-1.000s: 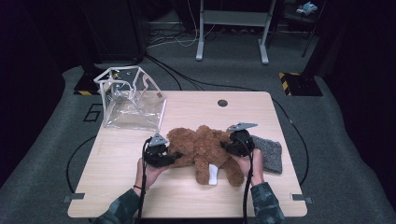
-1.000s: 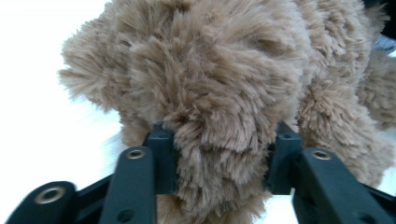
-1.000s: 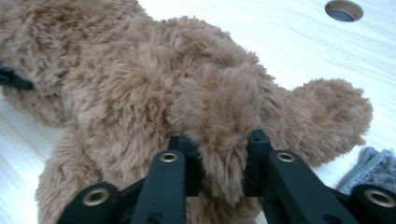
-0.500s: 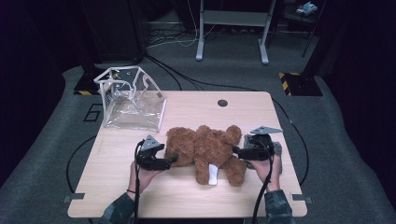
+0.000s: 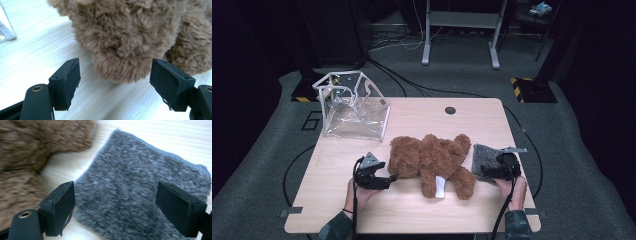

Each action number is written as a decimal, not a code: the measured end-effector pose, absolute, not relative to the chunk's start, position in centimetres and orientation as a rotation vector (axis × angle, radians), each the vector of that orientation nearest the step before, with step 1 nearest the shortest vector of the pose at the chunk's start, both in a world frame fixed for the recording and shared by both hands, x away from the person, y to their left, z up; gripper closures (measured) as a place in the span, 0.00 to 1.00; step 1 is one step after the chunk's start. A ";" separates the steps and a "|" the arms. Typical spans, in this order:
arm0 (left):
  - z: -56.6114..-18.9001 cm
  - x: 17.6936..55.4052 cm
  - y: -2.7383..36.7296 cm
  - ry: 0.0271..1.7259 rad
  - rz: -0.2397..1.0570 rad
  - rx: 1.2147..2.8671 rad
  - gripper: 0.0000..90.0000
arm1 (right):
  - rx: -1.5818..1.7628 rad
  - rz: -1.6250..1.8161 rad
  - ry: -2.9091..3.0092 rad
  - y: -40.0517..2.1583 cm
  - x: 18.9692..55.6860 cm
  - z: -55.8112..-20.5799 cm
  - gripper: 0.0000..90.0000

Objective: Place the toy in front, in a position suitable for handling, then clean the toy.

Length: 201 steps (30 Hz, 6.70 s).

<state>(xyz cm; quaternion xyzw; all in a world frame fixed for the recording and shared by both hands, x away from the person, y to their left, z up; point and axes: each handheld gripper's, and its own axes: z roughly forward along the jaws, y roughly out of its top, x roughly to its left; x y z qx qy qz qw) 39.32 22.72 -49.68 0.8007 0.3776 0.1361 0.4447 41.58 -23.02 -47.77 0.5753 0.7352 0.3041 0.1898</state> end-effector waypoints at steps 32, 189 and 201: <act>-52.5 39.2 22.3 0.811 0.387 1.920 0.82 | 1.658 0.749 2.047 -23.7 43.2 -50.5 0.79; -52.4 38.9 22.3 0.760 0.416 1.902 0.85 | 1.145 1.189 2.442 -1.3 46.2 -40.4 0.87; -52.4 39.0 22.5 0.750 0.410 1.915 0.85 | 1.084 1.214 2.457 -1.7 43.7 -41.1 0.87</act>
